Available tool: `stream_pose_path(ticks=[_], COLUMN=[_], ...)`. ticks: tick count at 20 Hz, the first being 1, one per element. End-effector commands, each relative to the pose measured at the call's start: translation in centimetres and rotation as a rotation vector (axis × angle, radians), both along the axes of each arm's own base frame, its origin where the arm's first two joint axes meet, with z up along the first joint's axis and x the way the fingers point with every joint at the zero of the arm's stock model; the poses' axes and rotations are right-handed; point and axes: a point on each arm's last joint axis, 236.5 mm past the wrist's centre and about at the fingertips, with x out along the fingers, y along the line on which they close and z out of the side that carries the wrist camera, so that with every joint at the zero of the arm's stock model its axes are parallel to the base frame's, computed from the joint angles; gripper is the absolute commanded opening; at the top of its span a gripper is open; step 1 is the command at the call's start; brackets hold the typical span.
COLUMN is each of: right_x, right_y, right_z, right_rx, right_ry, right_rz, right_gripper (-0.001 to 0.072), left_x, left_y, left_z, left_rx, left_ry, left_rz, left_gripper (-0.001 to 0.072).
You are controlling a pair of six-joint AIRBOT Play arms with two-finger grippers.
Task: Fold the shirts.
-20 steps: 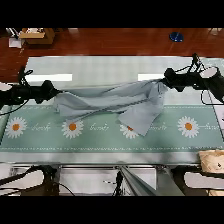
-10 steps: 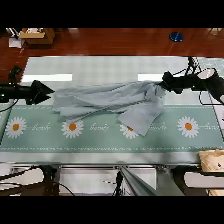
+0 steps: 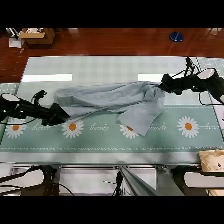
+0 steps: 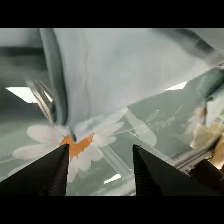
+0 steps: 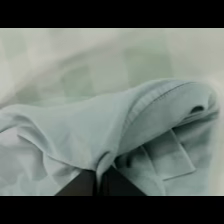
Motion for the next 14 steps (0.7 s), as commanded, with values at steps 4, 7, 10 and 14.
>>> stream_pose_path(ticks=[4,7,10,14], right_x=[-0.4,-0.6,-0.6,-0.7], right_y=[0.2,0.4,0.4,0.4], right_z=[-0.1,-0.1,-0.2,-0.2], right_rx=[0.004,0.007,0.008,0.009], right_ry=[0.012,0.02,0.021,0.025], right_rz=[0.016,0.022,0.023,0.026], right_gripper=[0.0031,0.0031,0.0031,0.0031], left_x=[2.3,4.5,4.5,3.1], left_y=[-1.1,-0.4,-1.0,-1.6], left_z=[-2.5,-3.0,-3.6,-3.6], left_rx=[0.12,0.176,0.185,0.15], left_ry=[-0.068,-0.106,-0.108,-0.082], left_rz=[0.068,0.168,0.149,0.069], left_gripper=[0.0446,0.0384,0.0024,0.0021])
